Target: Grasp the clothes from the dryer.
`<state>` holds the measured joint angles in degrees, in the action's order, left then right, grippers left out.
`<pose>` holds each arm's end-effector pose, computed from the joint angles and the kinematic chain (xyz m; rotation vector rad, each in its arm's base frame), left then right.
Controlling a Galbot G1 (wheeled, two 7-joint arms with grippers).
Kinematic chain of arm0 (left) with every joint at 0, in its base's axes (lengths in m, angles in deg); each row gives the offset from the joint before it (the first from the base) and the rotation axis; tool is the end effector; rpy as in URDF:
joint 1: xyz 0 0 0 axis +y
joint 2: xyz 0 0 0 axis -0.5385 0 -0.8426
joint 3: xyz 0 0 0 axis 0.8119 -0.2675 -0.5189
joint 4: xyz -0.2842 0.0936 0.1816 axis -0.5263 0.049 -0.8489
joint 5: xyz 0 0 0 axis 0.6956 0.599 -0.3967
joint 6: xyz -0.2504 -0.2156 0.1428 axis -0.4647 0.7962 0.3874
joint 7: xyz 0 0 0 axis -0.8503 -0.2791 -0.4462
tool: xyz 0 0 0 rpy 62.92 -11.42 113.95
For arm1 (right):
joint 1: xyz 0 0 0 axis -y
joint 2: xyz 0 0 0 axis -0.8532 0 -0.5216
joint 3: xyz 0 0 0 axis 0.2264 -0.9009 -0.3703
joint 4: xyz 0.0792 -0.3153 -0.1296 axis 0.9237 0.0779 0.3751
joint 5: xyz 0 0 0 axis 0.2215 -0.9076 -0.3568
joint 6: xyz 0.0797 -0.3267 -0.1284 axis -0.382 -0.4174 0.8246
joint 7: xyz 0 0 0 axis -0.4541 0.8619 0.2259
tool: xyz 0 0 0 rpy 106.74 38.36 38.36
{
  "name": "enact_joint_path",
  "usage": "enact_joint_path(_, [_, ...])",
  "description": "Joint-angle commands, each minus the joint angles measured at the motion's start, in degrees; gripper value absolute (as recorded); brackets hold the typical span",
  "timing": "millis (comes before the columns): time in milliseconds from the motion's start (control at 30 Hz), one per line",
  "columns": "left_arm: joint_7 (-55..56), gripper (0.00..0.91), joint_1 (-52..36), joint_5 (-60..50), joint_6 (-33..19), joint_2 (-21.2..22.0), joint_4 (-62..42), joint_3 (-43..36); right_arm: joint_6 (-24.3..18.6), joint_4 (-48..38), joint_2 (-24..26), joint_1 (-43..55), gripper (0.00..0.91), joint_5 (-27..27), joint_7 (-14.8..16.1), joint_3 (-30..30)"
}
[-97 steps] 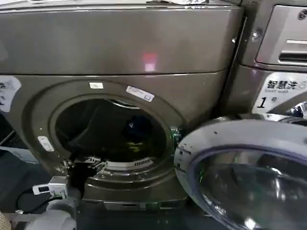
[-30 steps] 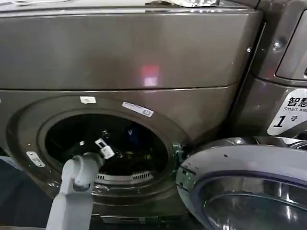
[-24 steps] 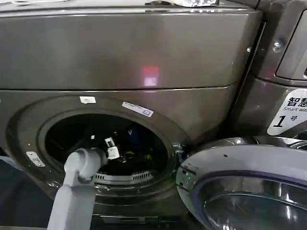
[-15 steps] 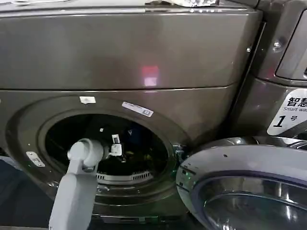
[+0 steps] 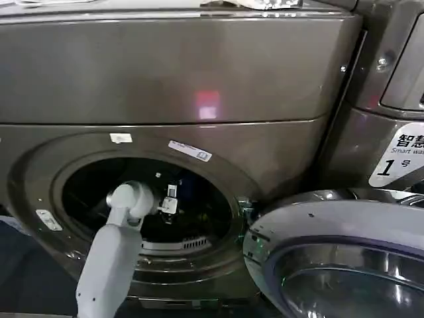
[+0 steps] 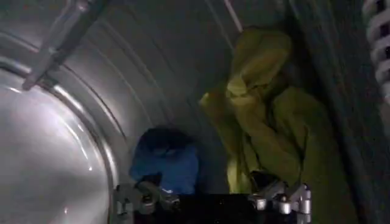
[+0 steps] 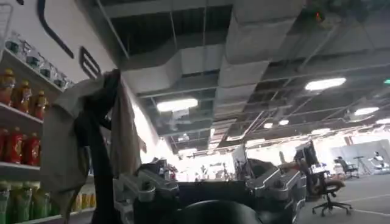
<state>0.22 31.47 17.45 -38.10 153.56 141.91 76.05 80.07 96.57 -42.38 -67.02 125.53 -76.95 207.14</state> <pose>0.4750 -0.0008 -0.1688 -1.1390 -1.6433 -1.7962 -0.1795 -0.4354 -0.0731 1.9390 1.8935 -0.3136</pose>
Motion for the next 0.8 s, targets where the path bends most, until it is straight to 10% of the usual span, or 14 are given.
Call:
enact_joint_path(33, [-0.3, 0.907, -0.6, 1.8, 0.1, 0.1, -2.8, -1.1, 0.0, -0.3, 0.2, -0.2, 0.907, 0.0, 0.0, 0.2])
enact_joint_path(800, [-0.3, 0.907, -1.5, 7.4, 2.3, 0.4, -11.3, -1.5, 0.0, 0.4, -0.2, 0.5, 0.907, -0.3, 0.0, -1.3])
